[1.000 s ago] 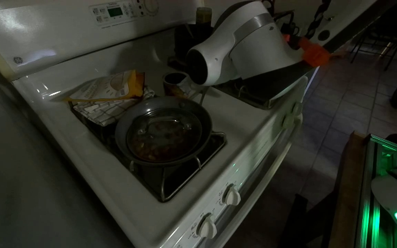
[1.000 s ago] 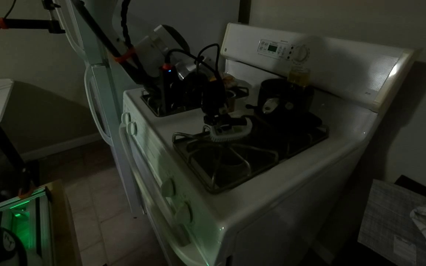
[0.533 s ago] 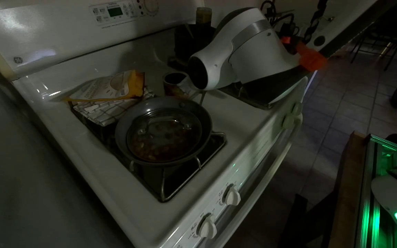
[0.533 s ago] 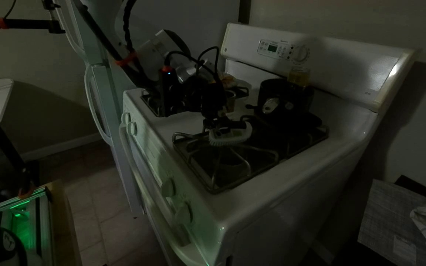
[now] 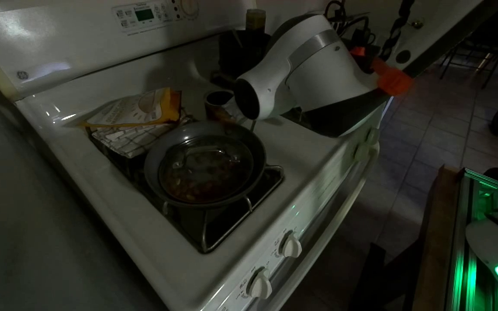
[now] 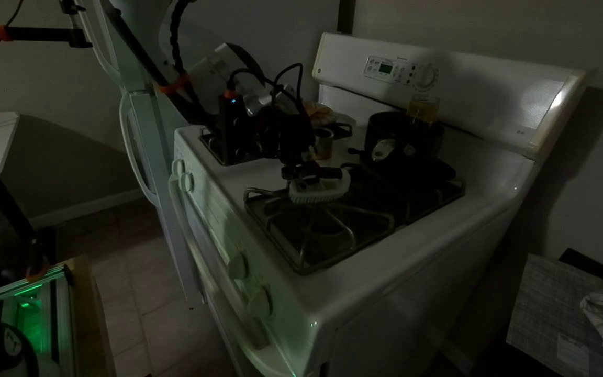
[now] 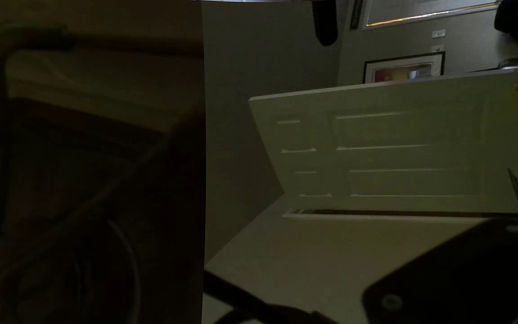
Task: Move the brush to the front right plate of the stove.
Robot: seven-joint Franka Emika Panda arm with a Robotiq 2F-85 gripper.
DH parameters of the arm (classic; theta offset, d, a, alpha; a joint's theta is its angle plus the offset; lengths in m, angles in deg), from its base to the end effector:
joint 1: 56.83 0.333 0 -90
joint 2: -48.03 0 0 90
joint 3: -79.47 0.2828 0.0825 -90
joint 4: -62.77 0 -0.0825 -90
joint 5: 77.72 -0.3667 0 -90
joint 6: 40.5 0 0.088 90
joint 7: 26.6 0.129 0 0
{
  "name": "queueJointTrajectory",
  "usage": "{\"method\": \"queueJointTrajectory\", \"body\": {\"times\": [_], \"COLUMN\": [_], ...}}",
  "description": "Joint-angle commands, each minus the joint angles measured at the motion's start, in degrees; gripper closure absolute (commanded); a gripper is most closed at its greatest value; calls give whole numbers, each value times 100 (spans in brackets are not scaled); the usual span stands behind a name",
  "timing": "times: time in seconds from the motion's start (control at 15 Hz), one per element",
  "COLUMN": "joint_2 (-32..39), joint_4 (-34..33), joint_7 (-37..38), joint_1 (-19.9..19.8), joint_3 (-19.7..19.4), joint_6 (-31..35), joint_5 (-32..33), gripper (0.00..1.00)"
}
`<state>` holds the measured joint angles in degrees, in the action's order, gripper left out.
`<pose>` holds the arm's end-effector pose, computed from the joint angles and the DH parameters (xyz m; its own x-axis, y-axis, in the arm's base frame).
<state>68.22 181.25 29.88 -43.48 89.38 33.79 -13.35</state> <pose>0.4783 0.0593 0.2638 0.9916 -0.1257 0.0292 -0.0445 -0.1209 0.9917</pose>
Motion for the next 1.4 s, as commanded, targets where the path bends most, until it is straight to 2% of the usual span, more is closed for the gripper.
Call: {"method": "queueJointTrajectory", "body": {"times": [0.0,0.8,0.87,0.93,1.0,1.33], "joint_2": [111,240,251,255,255,203], "joint_4": [-39,-203,-232,-251,-272,-309], "joint_7": [0,267,256,270,281,301], "joint_1": [58,66,60,58,52,31], "joint_3": [34,3,-1,-4,-5,-3], "joint_6": [-87,-36,-49,-41,-25,12], "joint_5": [78,174,164,166,158,91], "gripper": [95,94,56,55,49,11]}}
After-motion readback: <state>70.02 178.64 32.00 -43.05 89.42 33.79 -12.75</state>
